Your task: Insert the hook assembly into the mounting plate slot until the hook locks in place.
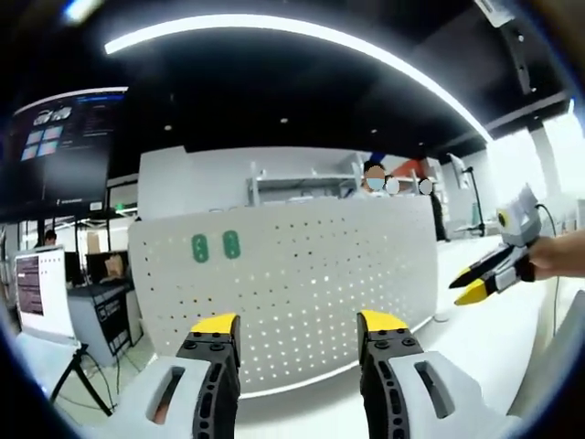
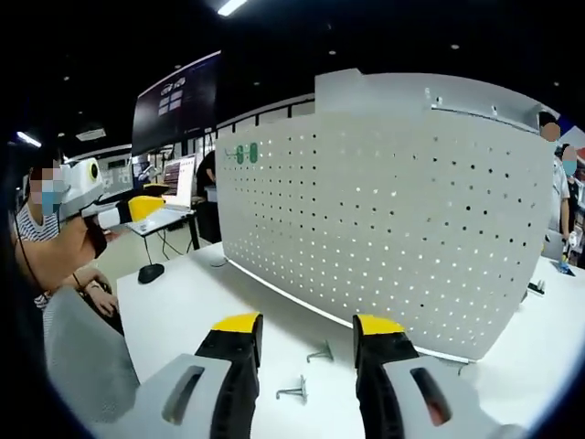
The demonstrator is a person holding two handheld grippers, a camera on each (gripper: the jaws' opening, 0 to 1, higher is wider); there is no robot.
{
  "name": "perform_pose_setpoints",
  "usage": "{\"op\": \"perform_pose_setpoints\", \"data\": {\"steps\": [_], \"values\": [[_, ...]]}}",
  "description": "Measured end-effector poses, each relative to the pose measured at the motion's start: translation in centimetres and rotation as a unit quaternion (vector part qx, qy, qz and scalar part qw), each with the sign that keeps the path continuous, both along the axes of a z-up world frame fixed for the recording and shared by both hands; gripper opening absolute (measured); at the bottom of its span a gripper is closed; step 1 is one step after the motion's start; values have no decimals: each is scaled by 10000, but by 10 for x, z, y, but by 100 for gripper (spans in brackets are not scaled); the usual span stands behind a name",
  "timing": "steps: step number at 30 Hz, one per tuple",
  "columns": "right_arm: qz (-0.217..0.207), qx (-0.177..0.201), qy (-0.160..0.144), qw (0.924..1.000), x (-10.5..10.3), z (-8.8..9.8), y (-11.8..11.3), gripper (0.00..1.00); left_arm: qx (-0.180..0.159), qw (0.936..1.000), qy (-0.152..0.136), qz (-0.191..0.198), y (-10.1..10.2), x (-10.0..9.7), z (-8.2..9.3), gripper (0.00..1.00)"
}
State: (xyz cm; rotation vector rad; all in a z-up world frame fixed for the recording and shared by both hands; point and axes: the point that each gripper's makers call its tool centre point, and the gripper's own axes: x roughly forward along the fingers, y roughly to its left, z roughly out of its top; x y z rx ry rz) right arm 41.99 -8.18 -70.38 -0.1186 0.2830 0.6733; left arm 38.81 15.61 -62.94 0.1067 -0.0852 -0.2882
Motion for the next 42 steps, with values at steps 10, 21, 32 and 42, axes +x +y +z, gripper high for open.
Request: {"op": "perform_pose_setpoints", "data": {"steps": [10,21,32,42], "values": [[77,-165,-25,9998,17,-11,3,36,-10,9999,89,-82,-4,-4,-8,52],[156,-291,111,9994,33,-34,5,33,-2,9997,196,-155,-10,-5,-18,52],[207,-439,359,9982,49,-64,8,29,42,9995,254,-174,-11,-3,-24,52],[243,-618,569,9962,63,-91,9,26,71,9992,344,-194,-13,-3,-33,51]]}}
